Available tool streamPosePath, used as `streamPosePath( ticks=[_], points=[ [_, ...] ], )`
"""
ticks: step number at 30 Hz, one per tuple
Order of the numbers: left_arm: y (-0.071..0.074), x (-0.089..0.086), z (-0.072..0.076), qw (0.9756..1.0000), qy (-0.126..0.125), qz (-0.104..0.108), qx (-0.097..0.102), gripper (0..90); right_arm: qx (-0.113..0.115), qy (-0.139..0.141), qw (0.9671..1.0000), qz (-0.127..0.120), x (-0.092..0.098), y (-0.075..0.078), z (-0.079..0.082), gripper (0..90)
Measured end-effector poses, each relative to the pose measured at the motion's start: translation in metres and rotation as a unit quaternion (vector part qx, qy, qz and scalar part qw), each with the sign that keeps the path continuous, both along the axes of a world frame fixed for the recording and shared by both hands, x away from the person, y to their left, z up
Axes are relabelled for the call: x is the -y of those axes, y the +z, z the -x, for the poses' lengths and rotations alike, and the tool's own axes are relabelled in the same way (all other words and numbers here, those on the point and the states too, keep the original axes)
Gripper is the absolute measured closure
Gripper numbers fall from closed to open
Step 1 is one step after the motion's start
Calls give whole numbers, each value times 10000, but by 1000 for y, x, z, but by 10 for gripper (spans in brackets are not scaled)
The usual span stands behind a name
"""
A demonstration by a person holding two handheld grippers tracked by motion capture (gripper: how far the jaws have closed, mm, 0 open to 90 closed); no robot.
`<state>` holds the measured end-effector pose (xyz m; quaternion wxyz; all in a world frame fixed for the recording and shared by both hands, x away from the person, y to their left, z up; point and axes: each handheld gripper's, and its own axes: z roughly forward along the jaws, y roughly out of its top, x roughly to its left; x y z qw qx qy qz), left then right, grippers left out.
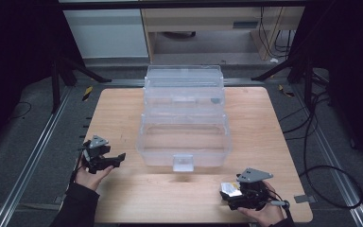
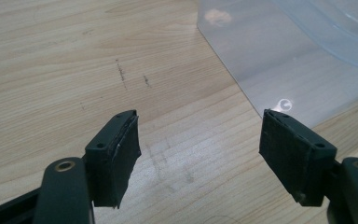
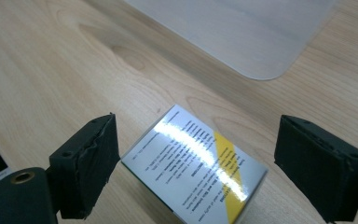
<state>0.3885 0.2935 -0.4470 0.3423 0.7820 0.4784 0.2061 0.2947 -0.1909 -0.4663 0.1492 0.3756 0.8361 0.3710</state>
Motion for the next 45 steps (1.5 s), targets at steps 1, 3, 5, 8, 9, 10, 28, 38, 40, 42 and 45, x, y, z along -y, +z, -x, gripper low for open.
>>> streamPosePath(
  ticks=[1,3,5,8,9,10,28,38,40,42,45],
  points=[
    [0,0,0,10000,-1,-2,2,278,0,0,10000,0,0,0,0,138],
    [0,0,0,10000,-1,0,2,277,10,25,10000,27,3,0,-1,142],
    [0,0,0,10000,-2,1,3,277,-53,45,10000,23,6,-2,-2,142],
    [-1,0,0,10000,-4,-15,-6,277,-137,128,9998,81,7,-4,-4,151],
    [-1,0,-1,10000,-3,-15,-13,277,-155,158,9997,126,7,-5,-4,166],
    [-1,0,-1,10000,-4,-21,-21,277,-156,175,9996,175,6,-5,-4,193],
    [0,0,-1,10000,-4,8,-7,280,-295,51,9994,169,4,1,-14,447],
    [-1,1,-1,10000,-54,16,-42,280,-452,73,9981,413,2,-1,-13,406],
    [-1,1,-1,10000,-58,15,-49,280,-514,44,9977,447,1,-2,-14,419],
    [-1,2,-1,10000,-72,4,-62,280,-625,71,9963,588,-1,-2,-16,423],
    [-2,3,-2,9999,-107,-30,-102,279,-698,47,9952,690,-2,-2,-18,429]
  ],
)
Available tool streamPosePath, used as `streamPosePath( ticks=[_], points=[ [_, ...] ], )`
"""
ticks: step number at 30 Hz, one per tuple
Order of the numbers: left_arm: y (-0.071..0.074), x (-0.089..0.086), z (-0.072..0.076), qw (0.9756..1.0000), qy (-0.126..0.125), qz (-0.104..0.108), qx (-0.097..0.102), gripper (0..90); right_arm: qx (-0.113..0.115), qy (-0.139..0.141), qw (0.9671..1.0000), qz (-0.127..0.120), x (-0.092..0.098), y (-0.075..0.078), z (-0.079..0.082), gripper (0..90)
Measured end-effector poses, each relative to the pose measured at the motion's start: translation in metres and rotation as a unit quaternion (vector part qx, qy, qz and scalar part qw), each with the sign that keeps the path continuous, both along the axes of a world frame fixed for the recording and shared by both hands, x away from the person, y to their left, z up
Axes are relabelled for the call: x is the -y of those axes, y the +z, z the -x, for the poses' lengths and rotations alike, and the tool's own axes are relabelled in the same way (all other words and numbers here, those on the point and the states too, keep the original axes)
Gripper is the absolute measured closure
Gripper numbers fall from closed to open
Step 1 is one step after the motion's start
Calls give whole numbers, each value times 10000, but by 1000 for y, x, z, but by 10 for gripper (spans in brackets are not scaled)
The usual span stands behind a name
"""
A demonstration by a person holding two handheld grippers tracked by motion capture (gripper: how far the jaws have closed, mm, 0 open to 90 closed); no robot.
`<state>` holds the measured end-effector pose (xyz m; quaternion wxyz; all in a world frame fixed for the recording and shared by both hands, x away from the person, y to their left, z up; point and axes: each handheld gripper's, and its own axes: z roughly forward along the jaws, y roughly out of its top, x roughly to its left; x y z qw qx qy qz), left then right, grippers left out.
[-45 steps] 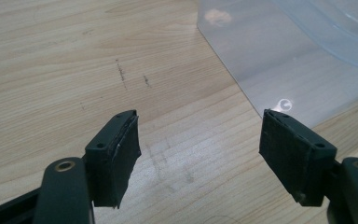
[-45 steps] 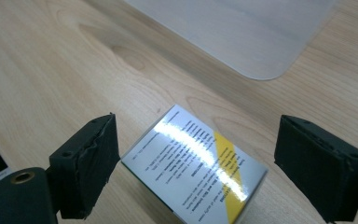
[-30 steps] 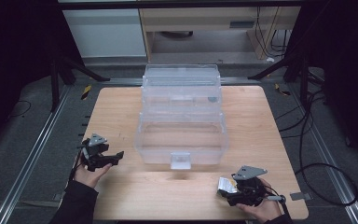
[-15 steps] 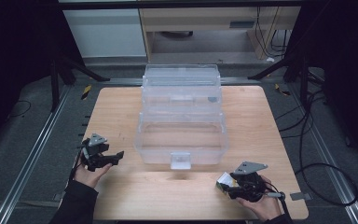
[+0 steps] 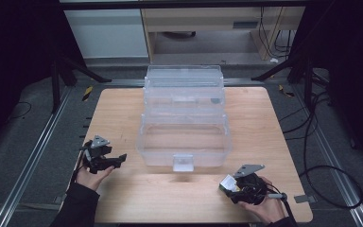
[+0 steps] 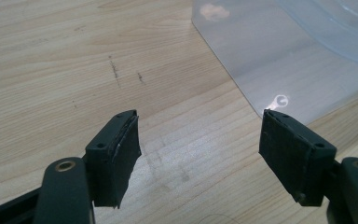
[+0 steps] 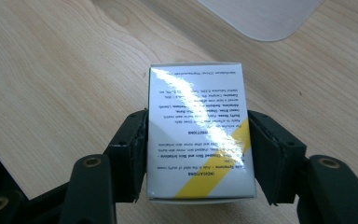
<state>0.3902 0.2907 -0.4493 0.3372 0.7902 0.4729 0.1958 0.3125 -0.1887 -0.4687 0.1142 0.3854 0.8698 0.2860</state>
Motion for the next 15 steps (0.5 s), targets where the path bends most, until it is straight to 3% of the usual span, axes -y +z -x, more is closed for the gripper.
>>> streamPosePath(
  ticks=[15],
  points=[
    [2,1,0,10000,-52,45,4,283,-324,3,9988,373,-11,0,-6,454]
  ],
)
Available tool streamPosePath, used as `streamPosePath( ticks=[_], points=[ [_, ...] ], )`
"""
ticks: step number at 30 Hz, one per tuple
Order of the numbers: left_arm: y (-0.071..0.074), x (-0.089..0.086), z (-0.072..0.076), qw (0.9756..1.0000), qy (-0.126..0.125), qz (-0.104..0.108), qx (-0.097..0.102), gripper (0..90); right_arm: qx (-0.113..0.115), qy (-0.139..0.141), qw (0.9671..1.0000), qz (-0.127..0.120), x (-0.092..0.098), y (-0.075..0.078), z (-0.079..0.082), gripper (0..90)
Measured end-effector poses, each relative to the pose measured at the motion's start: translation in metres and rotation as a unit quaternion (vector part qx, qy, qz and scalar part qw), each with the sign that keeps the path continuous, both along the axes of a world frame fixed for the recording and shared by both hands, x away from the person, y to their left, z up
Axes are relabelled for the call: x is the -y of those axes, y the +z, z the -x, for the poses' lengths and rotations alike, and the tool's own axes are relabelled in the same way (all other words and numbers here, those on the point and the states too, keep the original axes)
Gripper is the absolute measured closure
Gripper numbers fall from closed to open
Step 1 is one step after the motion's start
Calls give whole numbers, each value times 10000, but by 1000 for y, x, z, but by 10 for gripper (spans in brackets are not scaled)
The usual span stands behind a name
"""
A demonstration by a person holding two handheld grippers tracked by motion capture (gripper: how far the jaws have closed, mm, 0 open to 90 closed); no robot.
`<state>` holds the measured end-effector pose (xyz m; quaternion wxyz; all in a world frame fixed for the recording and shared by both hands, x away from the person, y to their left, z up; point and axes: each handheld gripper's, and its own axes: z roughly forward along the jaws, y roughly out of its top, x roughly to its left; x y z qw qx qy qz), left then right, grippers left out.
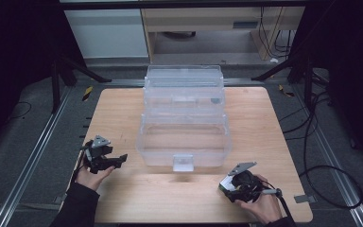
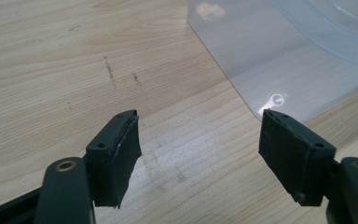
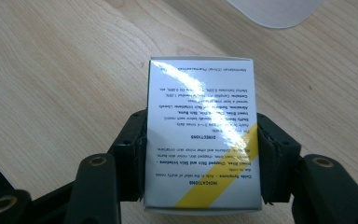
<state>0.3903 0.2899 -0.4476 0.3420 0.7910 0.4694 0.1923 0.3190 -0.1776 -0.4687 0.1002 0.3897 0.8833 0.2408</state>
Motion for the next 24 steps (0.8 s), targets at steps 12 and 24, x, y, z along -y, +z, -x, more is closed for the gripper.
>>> streamPosePath(
  ticks=[12,24],
  points=[
    [3,0,1,9999,-3,107,72,304,471,-682,9962,-260,31,13,-8,454],
    [8,-1,2,9996,20,196,185,364,507,-1580,9861,-91,83,5,-18,452]
  ],
)
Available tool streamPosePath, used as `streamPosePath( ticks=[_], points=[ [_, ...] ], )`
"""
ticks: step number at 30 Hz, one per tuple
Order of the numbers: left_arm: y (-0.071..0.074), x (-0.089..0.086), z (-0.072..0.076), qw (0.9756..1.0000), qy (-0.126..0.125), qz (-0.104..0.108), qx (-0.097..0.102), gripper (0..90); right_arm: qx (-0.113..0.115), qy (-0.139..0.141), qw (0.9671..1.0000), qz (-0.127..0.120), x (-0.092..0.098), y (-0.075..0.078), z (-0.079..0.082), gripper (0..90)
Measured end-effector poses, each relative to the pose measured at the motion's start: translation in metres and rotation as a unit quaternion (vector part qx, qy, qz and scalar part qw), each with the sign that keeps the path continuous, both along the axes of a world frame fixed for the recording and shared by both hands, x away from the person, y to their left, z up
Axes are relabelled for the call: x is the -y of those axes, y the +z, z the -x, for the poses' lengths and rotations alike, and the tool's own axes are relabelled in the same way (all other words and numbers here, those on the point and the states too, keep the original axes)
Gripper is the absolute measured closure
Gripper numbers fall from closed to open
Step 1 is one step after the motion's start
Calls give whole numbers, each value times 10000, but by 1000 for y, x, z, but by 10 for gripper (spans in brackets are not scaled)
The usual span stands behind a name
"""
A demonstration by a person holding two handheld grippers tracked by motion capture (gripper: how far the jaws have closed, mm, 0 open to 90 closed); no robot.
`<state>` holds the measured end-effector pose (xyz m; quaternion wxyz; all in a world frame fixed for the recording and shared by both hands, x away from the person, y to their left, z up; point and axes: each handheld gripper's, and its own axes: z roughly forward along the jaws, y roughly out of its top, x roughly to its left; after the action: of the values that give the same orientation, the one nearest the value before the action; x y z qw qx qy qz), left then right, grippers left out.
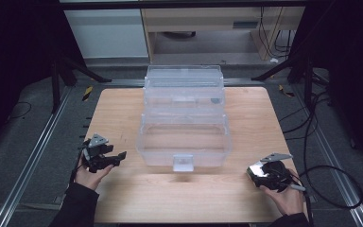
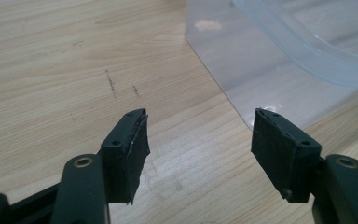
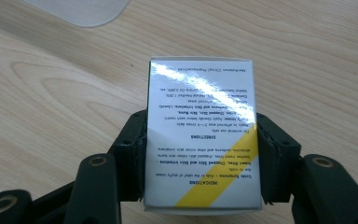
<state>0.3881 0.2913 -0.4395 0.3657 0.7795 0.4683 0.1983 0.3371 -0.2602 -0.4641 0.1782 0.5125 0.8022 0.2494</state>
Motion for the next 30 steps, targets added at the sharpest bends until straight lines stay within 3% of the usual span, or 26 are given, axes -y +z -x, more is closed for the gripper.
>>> streamPosePath(
  ticks=[15,18,23,30],
  points=[
    [14,0,0,9997,-49,204,151,427,-140,-352,9993,7,16,-8,-4,446],
    [19,0,0,9995,-43,266,192,437,-73,-346,9994,10,16,-9,-4,423],
    [26,2,1,9991,-95,301,290,447,278,-357,9990,2,17,-5,-5,354],
    [34,6,1,9985,-154,347,382,452,508,-335,9981,-95,18,4,-5,350]
  ],
)
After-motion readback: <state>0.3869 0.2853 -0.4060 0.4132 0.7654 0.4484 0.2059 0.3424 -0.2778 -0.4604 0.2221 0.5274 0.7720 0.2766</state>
